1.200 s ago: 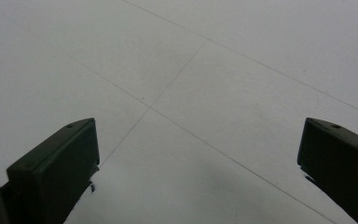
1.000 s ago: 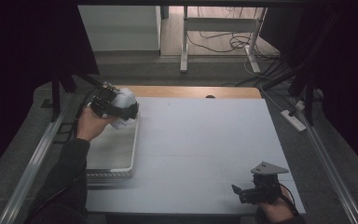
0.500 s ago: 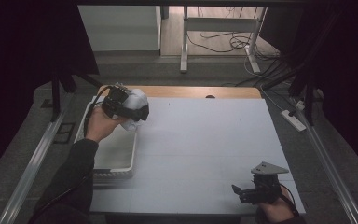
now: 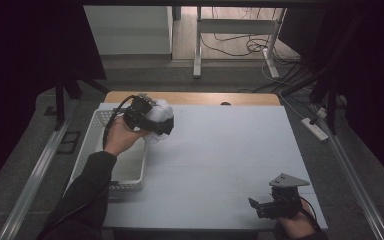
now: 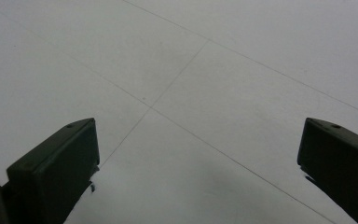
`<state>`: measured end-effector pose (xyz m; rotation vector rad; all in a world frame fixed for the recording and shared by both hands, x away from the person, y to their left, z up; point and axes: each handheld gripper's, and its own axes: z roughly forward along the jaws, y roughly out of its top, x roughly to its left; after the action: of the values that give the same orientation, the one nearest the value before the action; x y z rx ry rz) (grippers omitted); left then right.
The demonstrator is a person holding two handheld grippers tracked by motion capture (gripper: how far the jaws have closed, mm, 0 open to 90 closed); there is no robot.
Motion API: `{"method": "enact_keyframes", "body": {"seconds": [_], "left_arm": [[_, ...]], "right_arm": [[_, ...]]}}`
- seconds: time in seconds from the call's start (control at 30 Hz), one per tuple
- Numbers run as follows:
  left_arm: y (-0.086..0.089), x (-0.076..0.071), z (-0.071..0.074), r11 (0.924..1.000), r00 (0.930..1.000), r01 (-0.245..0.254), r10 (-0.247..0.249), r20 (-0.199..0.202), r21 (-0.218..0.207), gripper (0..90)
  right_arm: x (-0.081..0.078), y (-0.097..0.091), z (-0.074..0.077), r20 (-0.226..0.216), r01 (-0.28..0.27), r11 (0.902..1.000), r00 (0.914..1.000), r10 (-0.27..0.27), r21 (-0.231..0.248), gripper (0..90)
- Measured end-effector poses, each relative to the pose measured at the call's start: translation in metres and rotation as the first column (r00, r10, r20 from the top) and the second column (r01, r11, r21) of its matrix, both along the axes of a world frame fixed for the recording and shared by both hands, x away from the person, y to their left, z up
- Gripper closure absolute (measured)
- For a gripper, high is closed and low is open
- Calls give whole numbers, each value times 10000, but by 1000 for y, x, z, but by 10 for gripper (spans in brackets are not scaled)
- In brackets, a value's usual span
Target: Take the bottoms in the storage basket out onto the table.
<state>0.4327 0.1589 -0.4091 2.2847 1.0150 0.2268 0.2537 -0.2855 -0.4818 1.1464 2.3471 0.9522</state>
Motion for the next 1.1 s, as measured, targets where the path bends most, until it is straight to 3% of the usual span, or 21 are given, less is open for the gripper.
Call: {"method": "enact_keyframes", "body": {"seconds": [0.57, 0.97, 1.1], "left_arm": [[-37, -6, -13, 9980, 9974, 630, -632, -334, -63, 375], [-69, -9, -28, 9923, 9904, 1229, -1235, -621, -133, 374], [-78, -9, -35, 9914, 9873, 1291, -1305, -910, -217, 374]], "right_arm": [[0, 0, 0, 1, 1, 10000, 10000, -1, -9, 0], [0, 0, 0, 17, -30, 10000, 10000, 30, -42, 0], [-1, 0, 0, 27, -45, 10000, 10000, 45, -45, 0]]}}
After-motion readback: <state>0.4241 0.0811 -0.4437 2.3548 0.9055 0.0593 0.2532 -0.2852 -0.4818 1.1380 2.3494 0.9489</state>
